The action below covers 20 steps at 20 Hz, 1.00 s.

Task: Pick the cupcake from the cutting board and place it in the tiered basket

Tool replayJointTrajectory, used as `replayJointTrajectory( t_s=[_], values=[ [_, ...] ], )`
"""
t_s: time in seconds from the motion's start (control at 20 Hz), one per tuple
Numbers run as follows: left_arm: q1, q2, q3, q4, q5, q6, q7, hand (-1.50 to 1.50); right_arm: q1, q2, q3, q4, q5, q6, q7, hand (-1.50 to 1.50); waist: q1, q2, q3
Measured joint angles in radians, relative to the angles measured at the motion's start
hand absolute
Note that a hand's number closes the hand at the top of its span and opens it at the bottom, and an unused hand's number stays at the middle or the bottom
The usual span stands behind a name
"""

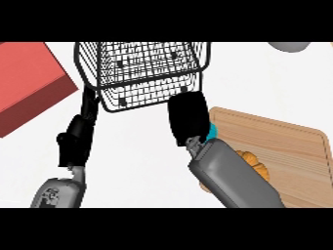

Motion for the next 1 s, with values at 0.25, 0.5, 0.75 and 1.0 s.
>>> replayJointTrajectory(
  t_s=[0.25, 0.5, 0.75, 1.0],
  values=[
    [-0.003, 0.002, 0.002, 0.008, 0.004, -0.006, -0.007, 0.00, -0.157, 0.002, 0.070, -0.096, -0.111, 0.007, 0.230, 1.50, 0.002, -0.004, 0.001],
    [-0.002, -0.005, -0.001, 0.008, -0.006, 0.006, 0.000, 0.00, -0.342, -0.004, 0.062, -0.132, -0.243, -0.013, 0.335, 1.50, -0.002, -0.006, 0.000],
    [0.001, -0.002, 0.003, 0.009, -0.009, 0.011, -0.006, 0.00, -0.526, -0.008, 0.007, -0.096, -0.364, -0.019, 0.397, 1.50, -0.014, -0.006, 0.000],
    [-0.007, -0.008, 0.002, 0.011, -0.017, 0.022, -0.008, 0.00, -0.676, -0.006, -0.072, -0.004, -0.486, -0.079, 0.434, 1.50, -0.010, 0.001, 0.001]
  ],
)
